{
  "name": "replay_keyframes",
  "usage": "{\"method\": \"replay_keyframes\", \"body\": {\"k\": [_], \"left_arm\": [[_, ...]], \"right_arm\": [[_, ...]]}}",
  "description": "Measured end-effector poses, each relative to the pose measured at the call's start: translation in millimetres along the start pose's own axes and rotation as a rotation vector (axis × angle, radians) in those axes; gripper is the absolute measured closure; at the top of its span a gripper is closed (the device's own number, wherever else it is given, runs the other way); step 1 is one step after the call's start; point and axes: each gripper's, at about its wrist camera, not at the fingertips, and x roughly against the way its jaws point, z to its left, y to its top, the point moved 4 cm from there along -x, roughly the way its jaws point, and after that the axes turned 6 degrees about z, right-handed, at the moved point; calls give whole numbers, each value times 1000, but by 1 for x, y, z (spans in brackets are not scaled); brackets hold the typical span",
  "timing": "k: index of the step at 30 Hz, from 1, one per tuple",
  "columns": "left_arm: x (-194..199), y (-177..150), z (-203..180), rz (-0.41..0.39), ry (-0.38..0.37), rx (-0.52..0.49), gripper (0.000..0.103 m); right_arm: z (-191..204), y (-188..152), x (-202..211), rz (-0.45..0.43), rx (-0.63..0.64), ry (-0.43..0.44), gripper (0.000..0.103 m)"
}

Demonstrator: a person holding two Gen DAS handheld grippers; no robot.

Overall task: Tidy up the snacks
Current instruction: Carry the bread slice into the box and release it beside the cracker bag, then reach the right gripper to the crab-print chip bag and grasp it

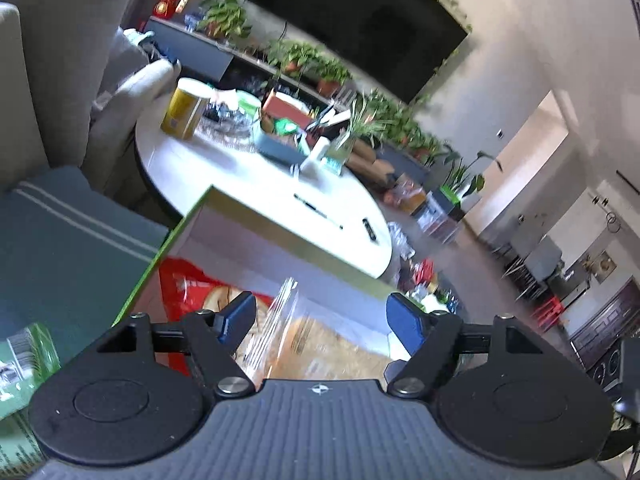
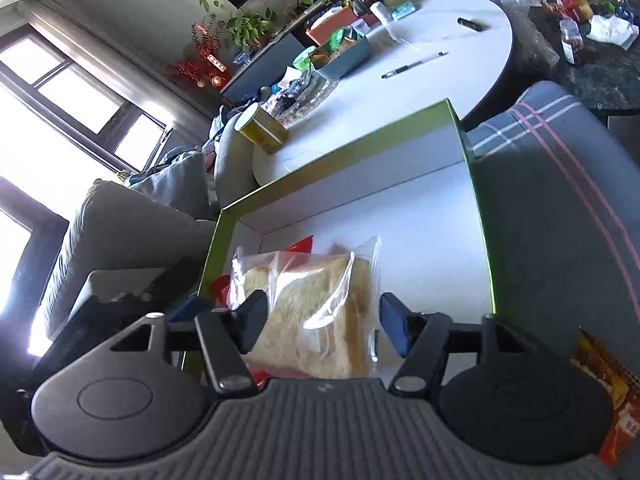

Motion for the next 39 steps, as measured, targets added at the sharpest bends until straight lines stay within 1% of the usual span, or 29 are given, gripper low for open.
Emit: {"method": "replay_keyframes", "body": {"k": [3, 5, 10, 13, 20, 24, 27, 31, 33, 35, 36, 37, 39], "left_arm": [[5, 1, -3, -12, 1, -16, 34], [6, 2, -3, -18, 5, -17, 34], [3, 3, -3, -3, -4, -9, 34], [0, 3, -3, 2, -1, -16, 34], [1, 5, -4, -3, 17, -32, 34], [9, 8, -7, -31, 41, -59, 33], [13, 9, -8, -40, 57, -72, 33], [34, 7, -14, -84, 101, -139, 32], [49, 0, -12, -98, 144, -182, 31], [58, -8, -2, -82, 168, -200, 30], [61, -12, 6, -58, 174, -185, 30], [63, -15, 14, -32, 175, -161, 30], [64, -21, 31, 52, 150, -75, 30]], "right_arm": [[3, -1, 2, -25, 27, -42, 0], [3, -1, 4, -23, 30, -44, 0], [5, 1, 12, -69, 49, -75, 0], [5, 1, 10, -58, 48, -60, 0], [8, 0, 2, -14, 58, -52, 0], [12, -1, 5, -14, 74, -49, 0], [19, -4, 9, -8, 96, -26, 0], [36, -12, 14, 37, 150, 18, 0], [46, -21, 18, 56, 189, 38, 0], [54, -35, 16, 90, 215, 45, 0], [55, -44, 14, 113, 211, 52, 0], [56, -52, 12, 134, 198, 57, 0], [54, -67, 10, 152, 153, 69, 0]]}}
